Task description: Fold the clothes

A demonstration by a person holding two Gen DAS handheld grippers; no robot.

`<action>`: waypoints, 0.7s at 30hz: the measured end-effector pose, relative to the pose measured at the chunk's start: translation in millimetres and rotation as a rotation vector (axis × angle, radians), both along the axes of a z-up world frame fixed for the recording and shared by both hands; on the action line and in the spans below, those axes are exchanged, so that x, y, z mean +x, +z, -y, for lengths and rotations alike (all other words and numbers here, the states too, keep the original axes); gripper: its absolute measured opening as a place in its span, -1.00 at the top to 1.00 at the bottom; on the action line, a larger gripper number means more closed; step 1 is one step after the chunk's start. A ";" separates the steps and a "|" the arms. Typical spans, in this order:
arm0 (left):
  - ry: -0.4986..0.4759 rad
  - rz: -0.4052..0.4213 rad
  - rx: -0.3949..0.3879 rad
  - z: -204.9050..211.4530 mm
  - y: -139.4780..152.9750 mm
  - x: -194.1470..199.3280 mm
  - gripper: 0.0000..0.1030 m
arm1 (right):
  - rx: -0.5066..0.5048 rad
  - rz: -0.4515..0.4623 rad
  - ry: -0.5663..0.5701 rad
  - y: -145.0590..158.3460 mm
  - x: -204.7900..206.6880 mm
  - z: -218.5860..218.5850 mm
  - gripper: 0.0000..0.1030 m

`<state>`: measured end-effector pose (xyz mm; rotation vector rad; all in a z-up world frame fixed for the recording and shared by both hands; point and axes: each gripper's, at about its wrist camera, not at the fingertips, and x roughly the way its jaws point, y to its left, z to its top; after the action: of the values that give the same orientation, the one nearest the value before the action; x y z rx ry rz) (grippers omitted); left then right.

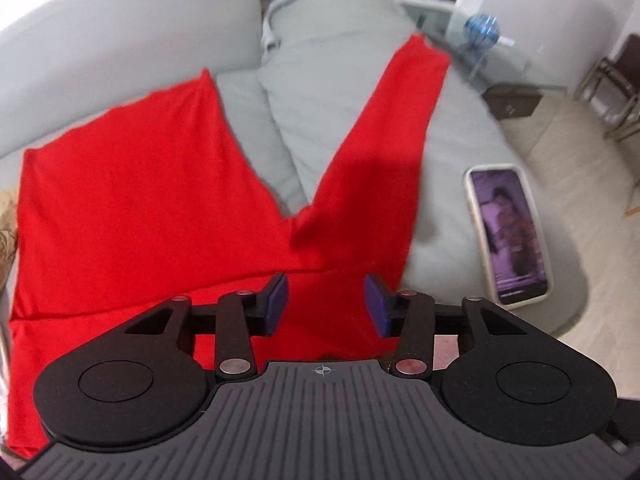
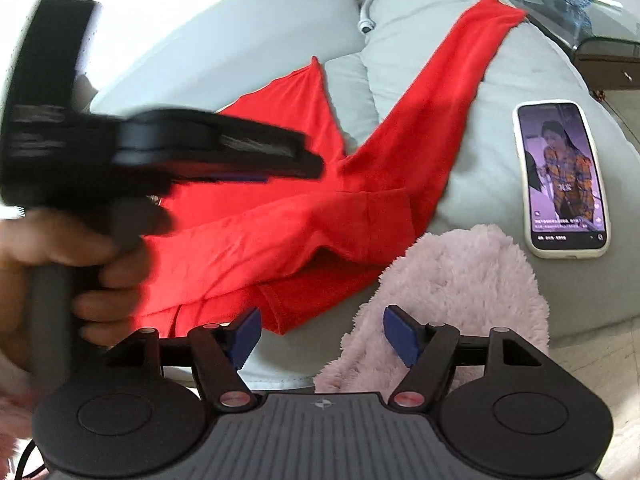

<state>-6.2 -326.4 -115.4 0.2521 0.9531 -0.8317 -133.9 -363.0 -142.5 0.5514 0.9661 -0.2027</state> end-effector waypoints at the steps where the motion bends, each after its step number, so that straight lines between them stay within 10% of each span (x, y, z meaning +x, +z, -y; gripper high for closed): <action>1: 0.010 0.002 -0.017 -9.6 5.6 3.6 -0.08 | -0.005 -0.002 0.007 0.2 0.8 -1.8 -0.38; 13: 0.324 -0.108 0.085 -174.4 -20.6 42.1 -0.12 | -0.059 -0.047 0.082 -11.3 19.7 -25.1 -0.38; 21: 0.401 -0.119 0.156 -213.7 -39.6 29.2 -0.13 | -0.138 -0.076 0.137 -17.6 42.6 -44.8 -0.38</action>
<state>23.0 -112.7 -155.1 0.1387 1.1363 -0.4084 -91.2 -318.2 -160.0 0.3518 1.0512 -0.1668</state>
